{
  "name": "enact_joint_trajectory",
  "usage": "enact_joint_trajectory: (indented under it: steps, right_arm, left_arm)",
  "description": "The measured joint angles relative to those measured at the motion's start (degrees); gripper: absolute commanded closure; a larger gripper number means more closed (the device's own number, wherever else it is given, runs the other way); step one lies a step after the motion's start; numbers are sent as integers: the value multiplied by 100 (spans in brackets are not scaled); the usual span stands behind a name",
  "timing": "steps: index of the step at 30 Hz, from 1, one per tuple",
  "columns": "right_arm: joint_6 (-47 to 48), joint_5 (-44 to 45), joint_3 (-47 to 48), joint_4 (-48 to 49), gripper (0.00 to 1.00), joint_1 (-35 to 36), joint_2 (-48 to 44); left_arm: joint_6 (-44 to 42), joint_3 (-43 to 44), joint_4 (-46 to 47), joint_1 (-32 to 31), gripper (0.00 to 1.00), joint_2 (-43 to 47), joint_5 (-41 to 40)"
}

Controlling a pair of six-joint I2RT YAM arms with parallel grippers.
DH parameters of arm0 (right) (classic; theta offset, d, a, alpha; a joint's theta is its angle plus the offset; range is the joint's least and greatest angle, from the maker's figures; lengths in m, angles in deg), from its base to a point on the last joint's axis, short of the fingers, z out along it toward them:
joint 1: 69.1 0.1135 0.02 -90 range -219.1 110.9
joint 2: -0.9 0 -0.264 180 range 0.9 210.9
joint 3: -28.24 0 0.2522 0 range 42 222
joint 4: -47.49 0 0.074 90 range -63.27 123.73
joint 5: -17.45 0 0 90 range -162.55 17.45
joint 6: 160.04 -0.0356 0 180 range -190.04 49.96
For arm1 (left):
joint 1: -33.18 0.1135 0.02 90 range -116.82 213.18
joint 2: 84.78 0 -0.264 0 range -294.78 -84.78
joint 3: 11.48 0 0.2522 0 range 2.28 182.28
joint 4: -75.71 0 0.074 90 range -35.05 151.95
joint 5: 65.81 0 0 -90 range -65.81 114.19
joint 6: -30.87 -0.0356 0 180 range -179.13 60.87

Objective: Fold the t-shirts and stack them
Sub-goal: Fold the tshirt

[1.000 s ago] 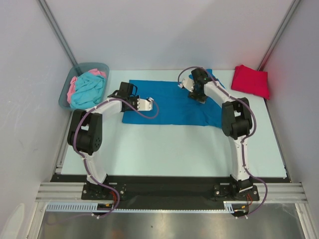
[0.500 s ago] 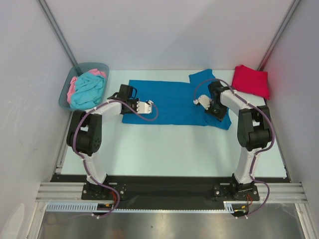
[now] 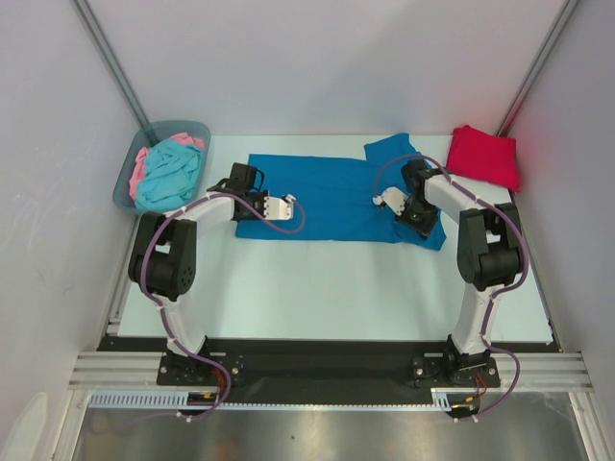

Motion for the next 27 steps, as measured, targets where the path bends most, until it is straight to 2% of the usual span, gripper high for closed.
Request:
enact_joint_trajectory:
  steps: [9, 27]
  right_arm:
    - [17, -11, 0, 4, 94, -190, 243]
    - [44, -9, 13, -4, 94, -293, 417]
  left_arm:
    - [37, 9, -101, 0, 100, -72, 63]
    - [140, 101, -1314, 4, 100, -83, 439]
